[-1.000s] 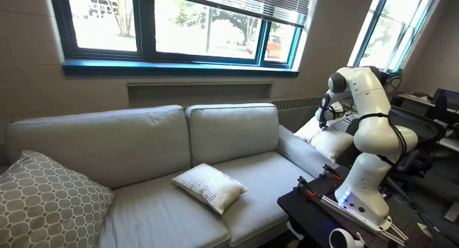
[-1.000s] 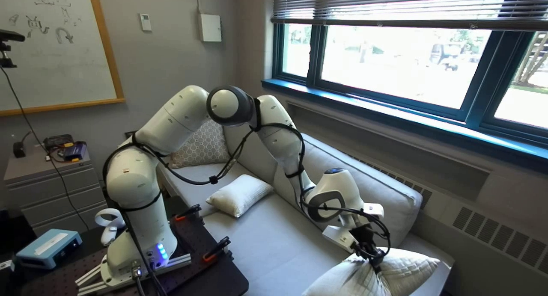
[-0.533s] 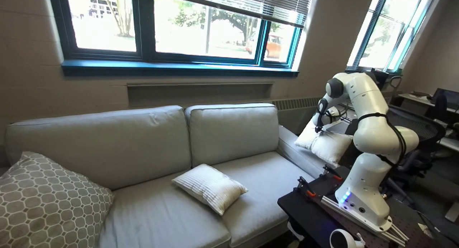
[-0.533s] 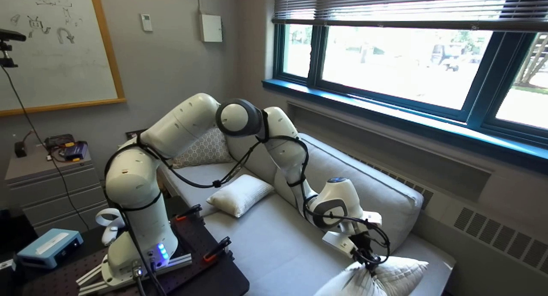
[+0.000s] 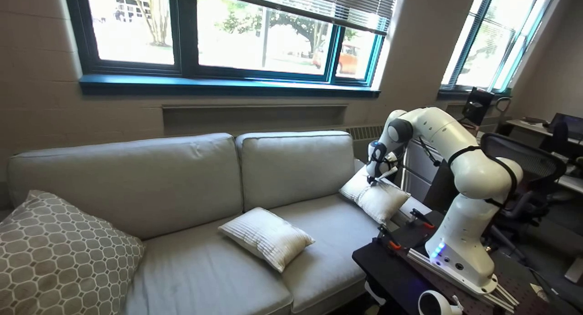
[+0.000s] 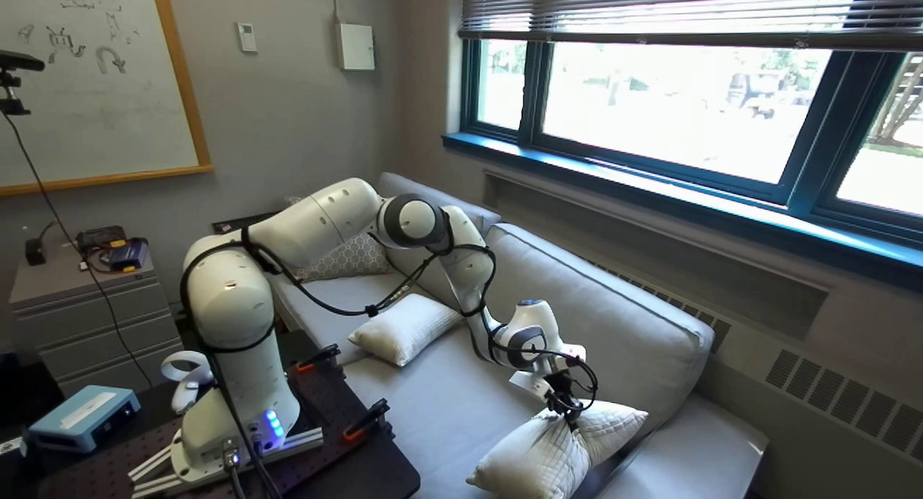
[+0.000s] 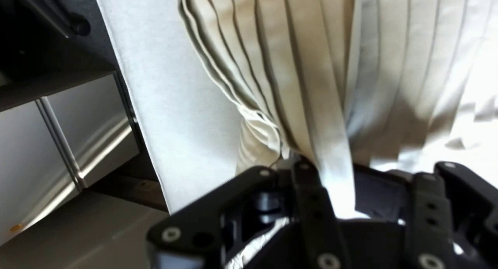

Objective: Pick up the pillow and lean it against the handle of the couch, pick up the second pillow and lean it against the first pillow

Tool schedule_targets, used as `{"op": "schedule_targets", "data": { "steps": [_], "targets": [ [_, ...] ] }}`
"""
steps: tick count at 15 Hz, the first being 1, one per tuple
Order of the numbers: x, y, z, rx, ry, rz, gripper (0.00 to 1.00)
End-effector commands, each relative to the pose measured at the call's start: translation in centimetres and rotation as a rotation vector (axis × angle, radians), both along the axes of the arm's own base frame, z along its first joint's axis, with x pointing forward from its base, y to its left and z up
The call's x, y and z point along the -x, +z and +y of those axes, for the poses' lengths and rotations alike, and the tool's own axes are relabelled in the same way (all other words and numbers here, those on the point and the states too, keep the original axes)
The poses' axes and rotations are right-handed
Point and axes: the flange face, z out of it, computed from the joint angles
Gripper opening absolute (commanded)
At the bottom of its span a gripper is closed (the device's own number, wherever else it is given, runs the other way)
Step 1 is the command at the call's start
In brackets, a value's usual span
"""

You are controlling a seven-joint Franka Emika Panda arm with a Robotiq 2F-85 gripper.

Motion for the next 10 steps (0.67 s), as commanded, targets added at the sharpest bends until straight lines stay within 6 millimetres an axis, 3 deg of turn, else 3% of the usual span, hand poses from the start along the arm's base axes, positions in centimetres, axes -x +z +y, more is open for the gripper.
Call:
{"op": "schedule_targets", "data": {
  "steps": [1, 10],
  "targets": [
    [-1.9, -0.2, -1.5, 0.037, -0.019, -0.010, 0.05],
    [-3.3, -0.8, -2.2, 0.104, -0.052, -0.041, 0.05]
  ]
}}
